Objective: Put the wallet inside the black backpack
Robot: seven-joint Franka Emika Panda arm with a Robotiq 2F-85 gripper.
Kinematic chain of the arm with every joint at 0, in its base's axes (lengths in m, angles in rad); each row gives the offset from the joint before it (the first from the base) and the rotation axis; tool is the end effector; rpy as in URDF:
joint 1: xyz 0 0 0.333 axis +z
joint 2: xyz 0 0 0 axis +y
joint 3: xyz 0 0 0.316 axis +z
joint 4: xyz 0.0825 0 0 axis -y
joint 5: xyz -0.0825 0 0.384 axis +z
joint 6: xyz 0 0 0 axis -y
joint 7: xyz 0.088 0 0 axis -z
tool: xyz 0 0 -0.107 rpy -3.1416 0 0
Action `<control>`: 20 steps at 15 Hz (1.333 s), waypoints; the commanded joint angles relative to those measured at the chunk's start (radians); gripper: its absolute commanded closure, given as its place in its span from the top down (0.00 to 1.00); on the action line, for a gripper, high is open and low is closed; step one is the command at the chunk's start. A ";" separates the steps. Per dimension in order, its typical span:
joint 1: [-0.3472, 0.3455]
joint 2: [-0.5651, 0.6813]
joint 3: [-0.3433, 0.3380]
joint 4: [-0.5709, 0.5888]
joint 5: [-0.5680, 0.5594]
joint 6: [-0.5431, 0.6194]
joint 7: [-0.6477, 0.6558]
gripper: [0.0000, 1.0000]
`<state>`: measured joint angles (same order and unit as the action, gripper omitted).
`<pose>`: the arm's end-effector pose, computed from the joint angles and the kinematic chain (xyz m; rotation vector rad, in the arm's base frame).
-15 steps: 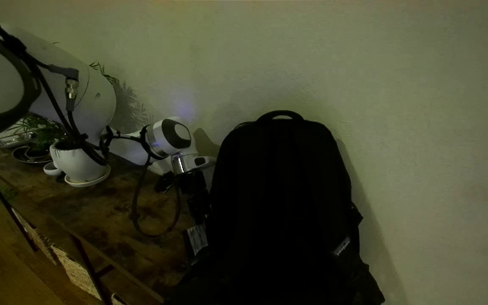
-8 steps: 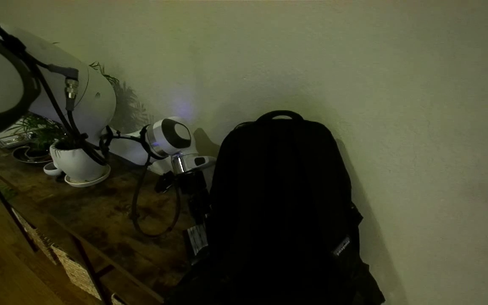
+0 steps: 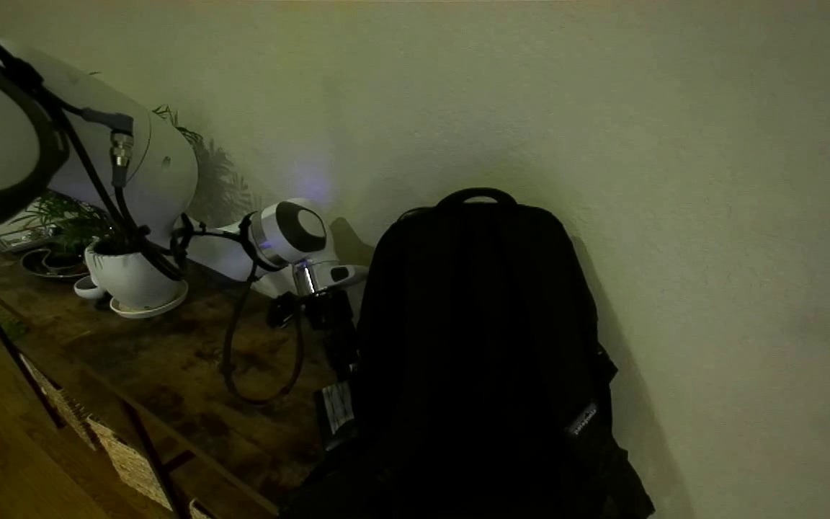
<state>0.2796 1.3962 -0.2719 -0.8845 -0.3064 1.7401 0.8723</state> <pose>0.7043 0.0454 0.0091 2.2844 -0.6795 -0.2287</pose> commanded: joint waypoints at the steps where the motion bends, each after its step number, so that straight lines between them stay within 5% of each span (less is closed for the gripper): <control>1: 0.015 -0.039 -0.017 -0.044 -0.005 -0.028 0.043 1.00; 4: 0.015 -0.041 -0.019 -0.047 -0.005 -0.025 0.058 1.00; 7: 0.015 -0.042 -0.020 -0.048 -0.006 -0.023 0.073 0.67; 10: 0.015 -0.043 -0.022 -0.048 -0.006 -0.022 0.081 0.52; 16: 0.017 -0.043 -0.026 -0.044 -0.008 -0.023 0.080 0.07; 20: 0.018 -0.044 -0.026 -0.045 -0.008 -0.021 0.081 0.00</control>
<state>0.2796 1.3931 -0.2843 -0.8845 -0.3064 1.7401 0.9283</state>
